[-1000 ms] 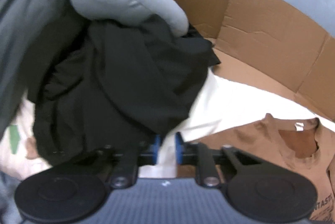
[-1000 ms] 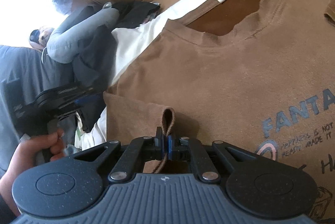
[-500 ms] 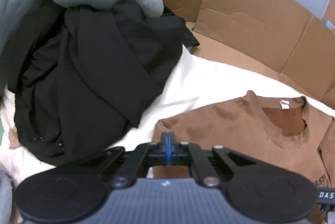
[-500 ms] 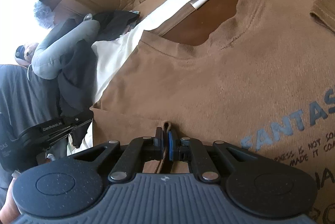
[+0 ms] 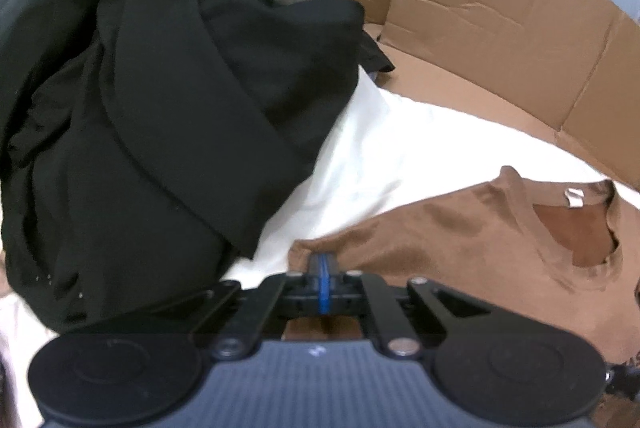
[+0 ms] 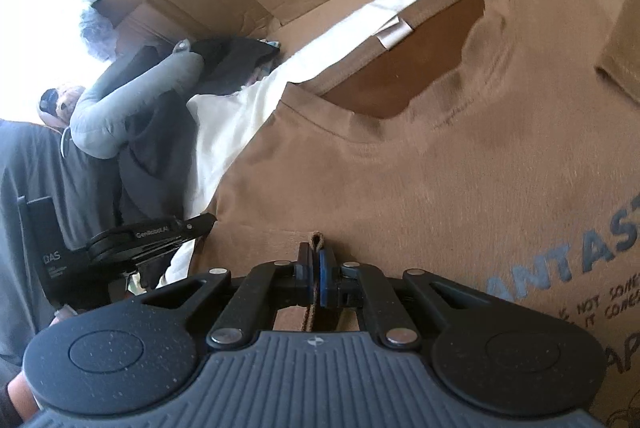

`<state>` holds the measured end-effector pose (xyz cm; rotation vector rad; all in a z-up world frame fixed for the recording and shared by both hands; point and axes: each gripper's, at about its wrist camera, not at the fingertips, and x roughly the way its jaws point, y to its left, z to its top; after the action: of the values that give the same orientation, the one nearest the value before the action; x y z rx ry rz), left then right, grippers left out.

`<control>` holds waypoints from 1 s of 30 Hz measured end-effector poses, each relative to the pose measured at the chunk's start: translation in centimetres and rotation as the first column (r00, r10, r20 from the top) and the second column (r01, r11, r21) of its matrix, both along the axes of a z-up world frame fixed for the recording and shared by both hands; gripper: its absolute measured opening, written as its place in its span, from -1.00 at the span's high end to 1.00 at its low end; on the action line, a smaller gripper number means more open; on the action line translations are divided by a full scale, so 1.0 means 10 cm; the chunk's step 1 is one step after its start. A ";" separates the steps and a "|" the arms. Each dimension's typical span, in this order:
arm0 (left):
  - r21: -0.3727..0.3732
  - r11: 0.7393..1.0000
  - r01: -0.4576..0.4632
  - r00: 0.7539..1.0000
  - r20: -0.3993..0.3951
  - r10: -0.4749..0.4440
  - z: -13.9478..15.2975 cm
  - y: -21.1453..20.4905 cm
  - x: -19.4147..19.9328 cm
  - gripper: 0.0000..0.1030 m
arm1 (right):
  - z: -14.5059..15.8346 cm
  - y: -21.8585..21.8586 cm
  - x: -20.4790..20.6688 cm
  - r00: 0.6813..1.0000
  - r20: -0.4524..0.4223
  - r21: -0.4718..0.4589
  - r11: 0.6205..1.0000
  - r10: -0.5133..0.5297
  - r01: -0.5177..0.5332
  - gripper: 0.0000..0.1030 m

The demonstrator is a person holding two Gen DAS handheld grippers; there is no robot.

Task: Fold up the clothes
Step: 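Hold the sleeve edge with the right tool while the left tool closes beside the shirt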

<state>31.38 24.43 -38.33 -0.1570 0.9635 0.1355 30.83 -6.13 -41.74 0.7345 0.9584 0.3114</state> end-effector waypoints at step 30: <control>-0.111 0.993 -0.043 0.999 -0.034 0.039 0.34 0.30 -1.34 0.88 | 0.05 0.03 0.14 0.999 0.028 -0.104 0.994 0.034 -0.031 0.95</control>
<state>17.94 27.43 -34.93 -0.2784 1.0006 0.1220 32.23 -5.87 -41.25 0.6189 0.9518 0.2980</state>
